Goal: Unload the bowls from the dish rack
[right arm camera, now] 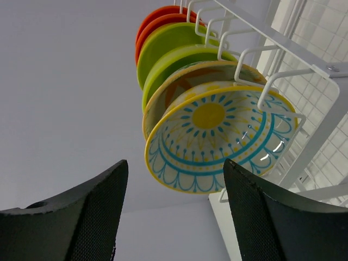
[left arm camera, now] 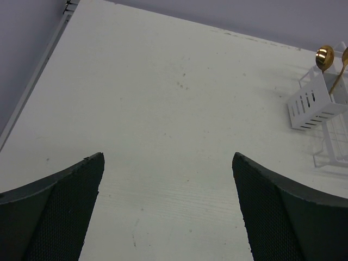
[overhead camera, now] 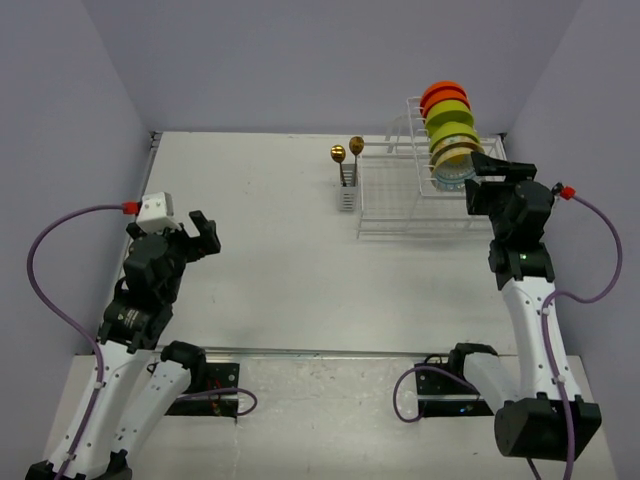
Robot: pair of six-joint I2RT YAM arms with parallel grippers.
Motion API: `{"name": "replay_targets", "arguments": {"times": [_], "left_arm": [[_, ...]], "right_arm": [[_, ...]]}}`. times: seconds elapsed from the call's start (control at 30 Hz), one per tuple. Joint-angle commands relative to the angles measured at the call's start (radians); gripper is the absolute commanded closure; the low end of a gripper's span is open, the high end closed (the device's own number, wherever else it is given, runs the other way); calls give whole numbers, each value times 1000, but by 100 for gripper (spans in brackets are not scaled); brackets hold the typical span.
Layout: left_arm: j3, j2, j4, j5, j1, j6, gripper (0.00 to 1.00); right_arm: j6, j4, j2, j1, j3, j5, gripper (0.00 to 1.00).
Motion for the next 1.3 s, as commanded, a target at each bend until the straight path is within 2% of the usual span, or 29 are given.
{"name": "replay_targets", "arguments": {"times": [0.0,0.17,0.3,0.6,0.7,0.97,1.07,1.27], "left_arm": [[-6,13,36,24,8,4,0],[-6,15,34,23,9,6,0],[-8,7,34,17,9,6,0],[-8,12,33,20,8,6,0],[-8,13,33,18,9,6,0],[-8,-3,30,-6,8,4,0],[-8,0,31,-7,8,4,0],[-6,-8,26,-14,9,3,0]], "right_arm": [[17,90,20,-18,70,-54,28],[18,98,112,-26,112,-113,29],[31,104,144,-26,118,-114,34],[77,101,107,-26,63,-64,51],[80,84,112,-26,70,-58,61],[86,70,134,-24,85,-54,66],[92,62,134,-26,86,-54,76],[117,56,121,-26,64,-40,84]]}}
